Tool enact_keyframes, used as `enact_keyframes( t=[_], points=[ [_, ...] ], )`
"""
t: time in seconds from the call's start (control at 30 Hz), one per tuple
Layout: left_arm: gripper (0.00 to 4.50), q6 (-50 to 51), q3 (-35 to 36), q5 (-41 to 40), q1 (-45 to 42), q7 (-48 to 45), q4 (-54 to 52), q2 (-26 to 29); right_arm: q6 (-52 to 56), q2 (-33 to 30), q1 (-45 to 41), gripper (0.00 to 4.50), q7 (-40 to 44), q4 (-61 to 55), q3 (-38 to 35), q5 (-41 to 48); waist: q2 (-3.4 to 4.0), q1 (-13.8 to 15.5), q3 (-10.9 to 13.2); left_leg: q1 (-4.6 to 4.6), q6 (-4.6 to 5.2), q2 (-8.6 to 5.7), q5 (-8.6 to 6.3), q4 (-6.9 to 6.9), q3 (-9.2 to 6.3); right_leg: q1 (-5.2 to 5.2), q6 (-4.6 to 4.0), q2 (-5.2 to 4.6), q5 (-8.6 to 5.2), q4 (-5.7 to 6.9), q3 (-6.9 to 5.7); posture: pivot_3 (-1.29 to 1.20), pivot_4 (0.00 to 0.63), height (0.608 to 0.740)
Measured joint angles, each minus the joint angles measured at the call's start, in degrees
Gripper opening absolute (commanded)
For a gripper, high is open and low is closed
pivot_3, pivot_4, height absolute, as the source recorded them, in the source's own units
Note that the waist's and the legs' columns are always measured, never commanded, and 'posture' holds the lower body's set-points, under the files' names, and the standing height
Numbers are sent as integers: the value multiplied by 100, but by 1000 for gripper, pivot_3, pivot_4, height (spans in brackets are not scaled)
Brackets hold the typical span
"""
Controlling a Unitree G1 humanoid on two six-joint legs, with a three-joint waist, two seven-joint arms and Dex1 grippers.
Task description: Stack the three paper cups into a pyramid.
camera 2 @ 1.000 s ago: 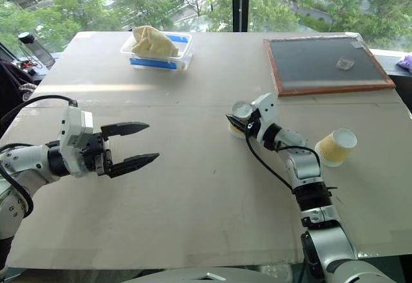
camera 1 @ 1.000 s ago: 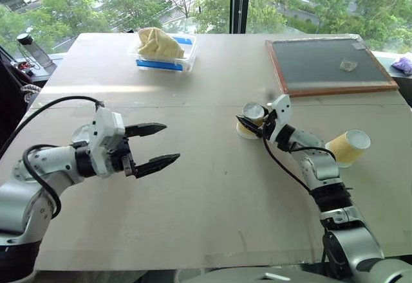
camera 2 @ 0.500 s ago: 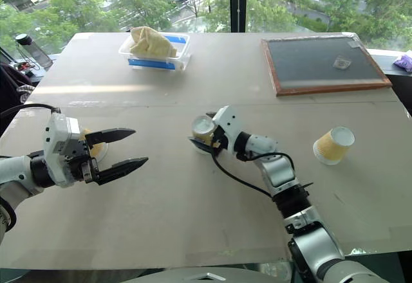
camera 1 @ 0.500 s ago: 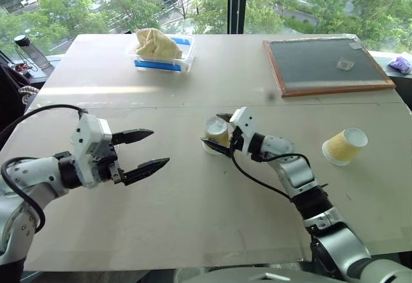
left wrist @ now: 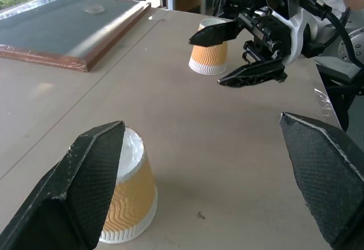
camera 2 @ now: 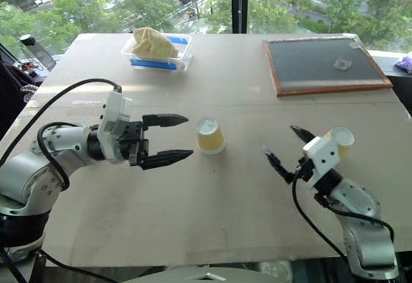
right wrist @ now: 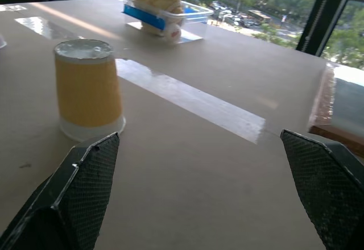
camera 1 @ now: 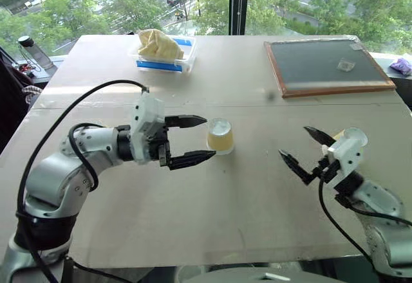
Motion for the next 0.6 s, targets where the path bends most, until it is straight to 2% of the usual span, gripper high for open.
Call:
enact_keyframes(
  t=[0.1, 0.2, 0.6],
  points=[
    [4500, 0, -409, 53, -679, -258, 311, -233, -587, 87, 327, 4490, -606, 195, -1140, -245, -10, 65, -5, 1, -1, -2, 0, 14, -2, 16, 1, 0, -1, -3, -2, 0, 150, 740],
    [4500, -13, -569, 160, -912, -396, 414, -298, -669, 239, 359, 4490, -895, 439, -1398, -274, -11, -3, -6, 3, -1, 1, 0, 11, 1, 15, 0, 2, 0, -6, 2, 0, 150, 740],
    [4500, 2, -616, 238, -993, -564, 447, -318, -282, 438, -10, 4490, -1031, 1295, -1304, 436, 0, 27, 0, 1, 0, 1, 0, 6, 3, 13, -1, 3, 0, -8, 7, 0, 150, 740]
  ],
)
